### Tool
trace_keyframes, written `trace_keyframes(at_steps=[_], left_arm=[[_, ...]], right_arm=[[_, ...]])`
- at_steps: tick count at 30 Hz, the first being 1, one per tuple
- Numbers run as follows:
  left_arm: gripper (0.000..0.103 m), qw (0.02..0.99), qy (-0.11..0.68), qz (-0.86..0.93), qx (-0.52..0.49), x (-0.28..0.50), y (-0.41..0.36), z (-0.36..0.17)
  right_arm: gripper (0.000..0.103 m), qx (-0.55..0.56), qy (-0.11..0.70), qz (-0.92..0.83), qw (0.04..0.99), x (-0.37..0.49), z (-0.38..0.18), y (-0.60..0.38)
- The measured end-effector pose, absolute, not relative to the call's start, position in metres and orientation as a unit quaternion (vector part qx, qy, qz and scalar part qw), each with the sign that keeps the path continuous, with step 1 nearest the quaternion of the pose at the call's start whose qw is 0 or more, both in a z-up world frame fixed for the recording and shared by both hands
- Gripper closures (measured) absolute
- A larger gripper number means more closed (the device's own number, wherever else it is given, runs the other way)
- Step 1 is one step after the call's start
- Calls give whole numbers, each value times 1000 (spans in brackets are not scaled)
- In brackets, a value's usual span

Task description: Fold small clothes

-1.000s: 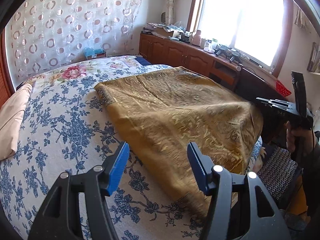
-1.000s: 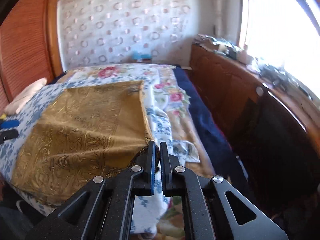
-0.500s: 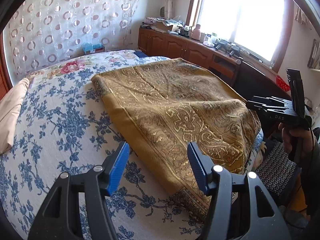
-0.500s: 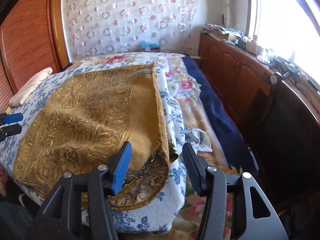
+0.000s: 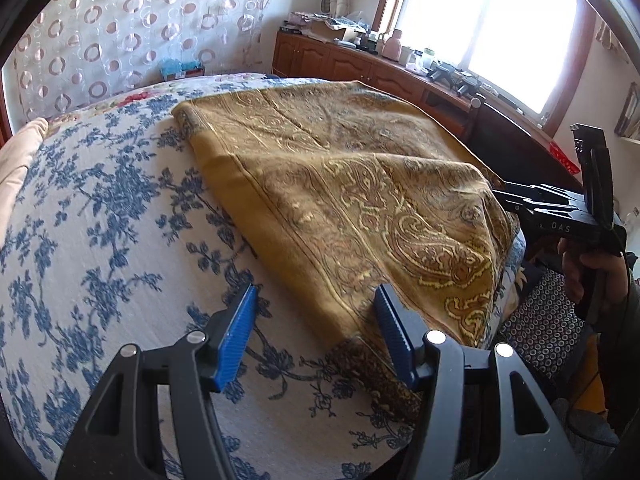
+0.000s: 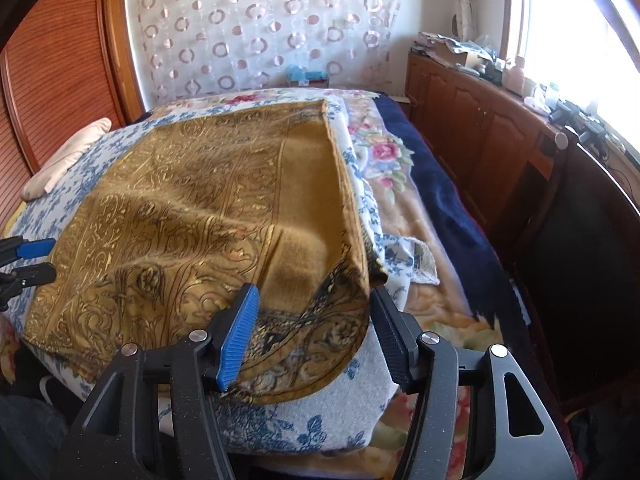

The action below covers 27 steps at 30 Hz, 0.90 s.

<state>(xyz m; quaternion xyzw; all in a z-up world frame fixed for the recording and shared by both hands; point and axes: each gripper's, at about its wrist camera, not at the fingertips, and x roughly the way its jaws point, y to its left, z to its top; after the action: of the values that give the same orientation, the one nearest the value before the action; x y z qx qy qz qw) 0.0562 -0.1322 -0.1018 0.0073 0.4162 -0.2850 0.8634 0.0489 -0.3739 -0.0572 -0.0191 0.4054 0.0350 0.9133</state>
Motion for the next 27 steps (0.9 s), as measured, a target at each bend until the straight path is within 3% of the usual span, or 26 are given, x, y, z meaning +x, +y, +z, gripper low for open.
trace_keyframes(at_steps=[8,10,17,27], left_arm=[[44,861,415,-295,-3,43,-132,-104],[48,857,414,-306,-12,41,-132,-105],[98,856,407,-318,-10,41,-135,-101],[100,875,367,-315,-21,38,-130,-77]], right_arm=[[44,-20,411,28,911,40,-62,-374],[44,-18,413,30,910,37,-62,-374],[42,-5,416,33,909,37,-67,-374],[41,25,420,57,905,31,-67,-371]])
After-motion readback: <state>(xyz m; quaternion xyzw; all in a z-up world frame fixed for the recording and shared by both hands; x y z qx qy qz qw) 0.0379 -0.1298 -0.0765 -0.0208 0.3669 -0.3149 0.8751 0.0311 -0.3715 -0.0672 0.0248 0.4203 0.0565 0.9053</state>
